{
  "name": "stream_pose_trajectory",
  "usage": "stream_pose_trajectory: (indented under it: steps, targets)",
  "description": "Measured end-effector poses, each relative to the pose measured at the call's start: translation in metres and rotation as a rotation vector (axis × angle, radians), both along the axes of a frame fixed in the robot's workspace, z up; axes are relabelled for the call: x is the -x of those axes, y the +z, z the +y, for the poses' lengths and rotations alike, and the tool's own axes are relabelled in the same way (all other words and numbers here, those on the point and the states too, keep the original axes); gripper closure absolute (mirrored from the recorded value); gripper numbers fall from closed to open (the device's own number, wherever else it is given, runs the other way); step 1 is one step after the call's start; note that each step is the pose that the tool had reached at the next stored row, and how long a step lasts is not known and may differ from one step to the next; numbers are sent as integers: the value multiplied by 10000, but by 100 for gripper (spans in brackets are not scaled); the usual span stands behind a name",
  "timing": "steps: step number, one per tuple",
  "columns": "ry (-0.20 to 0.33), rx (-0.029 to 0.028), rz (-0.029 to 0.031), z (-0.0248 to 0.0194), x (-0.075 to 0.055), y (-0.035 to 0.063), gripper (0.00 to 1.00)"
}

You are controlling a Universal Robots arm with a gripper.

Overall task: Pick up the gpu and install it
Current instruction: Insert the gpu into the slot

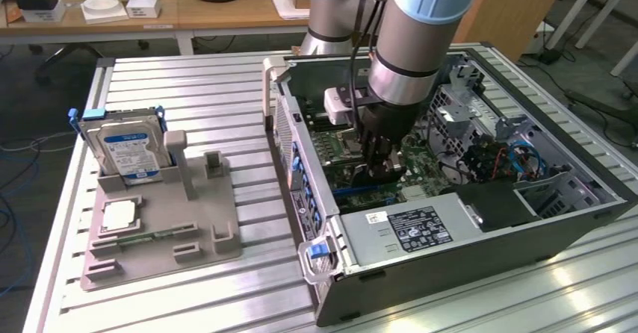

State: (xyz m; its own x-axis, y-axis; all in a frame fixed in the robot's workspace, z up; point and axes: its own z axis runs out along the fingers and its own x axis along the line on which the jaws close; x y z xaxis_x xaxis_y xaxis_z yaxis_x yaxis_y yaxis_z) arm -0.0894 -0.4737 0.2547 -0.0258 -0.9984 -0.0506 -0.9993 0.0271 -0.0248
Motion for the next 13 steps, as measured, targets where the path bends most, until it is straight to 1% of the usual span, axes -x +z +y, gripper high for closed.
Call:
stream_pose_trajectory:
  steps: [3, 8, 13]
  targets:
    - [1, 14, -1, 0, 0, 0, 74]
    - [0, 18, -1, 3, 0, 0, 74]
    - [0, 77, 1, 38, 0, -7, 74]
